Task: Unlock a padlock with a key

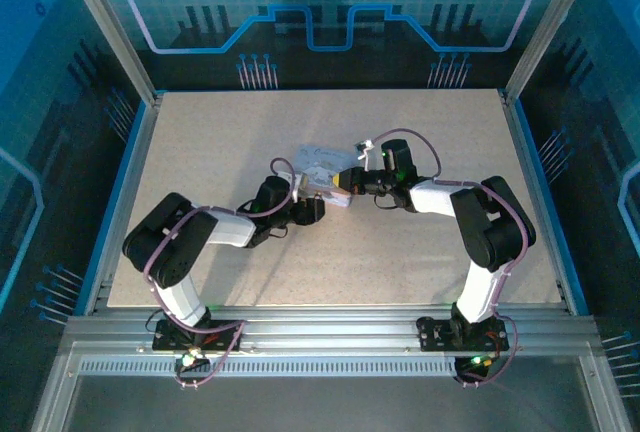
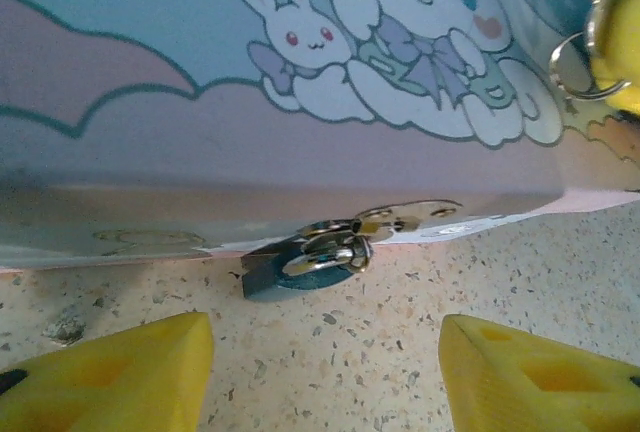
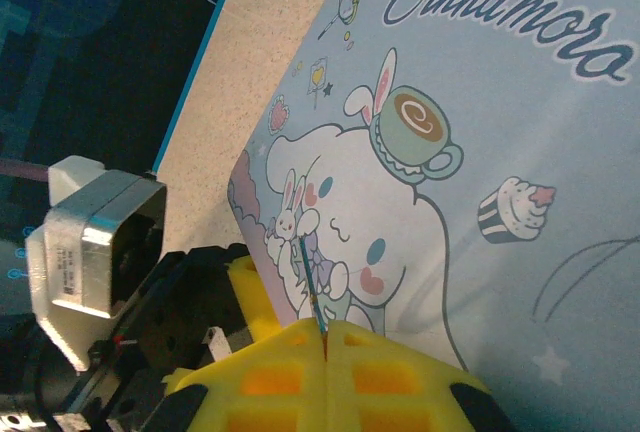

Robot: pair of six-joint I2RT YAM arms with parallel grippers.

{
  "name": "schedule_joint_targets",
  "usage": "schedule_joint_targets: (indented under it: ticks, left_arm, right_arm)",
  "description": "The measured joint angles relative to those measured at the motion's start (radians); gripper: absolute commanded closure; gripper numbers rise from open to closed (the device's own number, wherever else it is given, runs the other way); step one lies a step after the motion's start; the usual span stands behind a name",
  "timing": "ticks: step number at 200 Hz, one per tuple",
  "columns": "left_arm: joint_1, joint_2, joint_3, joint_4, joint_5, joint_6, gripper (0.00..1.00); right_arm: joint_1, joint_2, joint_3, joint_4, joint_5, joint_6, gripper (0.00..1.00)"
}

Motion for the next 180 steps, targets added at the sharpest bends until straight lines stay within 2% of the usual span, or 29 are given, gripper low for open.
schedule_joint_targets:
  ticks: [85,180]
  left_arm:
    - [-0.019,0.063,0.055,0.018,-0.017,-0.001,0.43]
    - [-0.045,0.083,0.061,0.035,-0.104,-0.048,0.55]
  right_arm:
    - [0.002,0.000,0.001,-0.001,0.001,0.000,1.00]
    - [0.005,0.000,0.001,0.000,0.001,0.004,1.00]
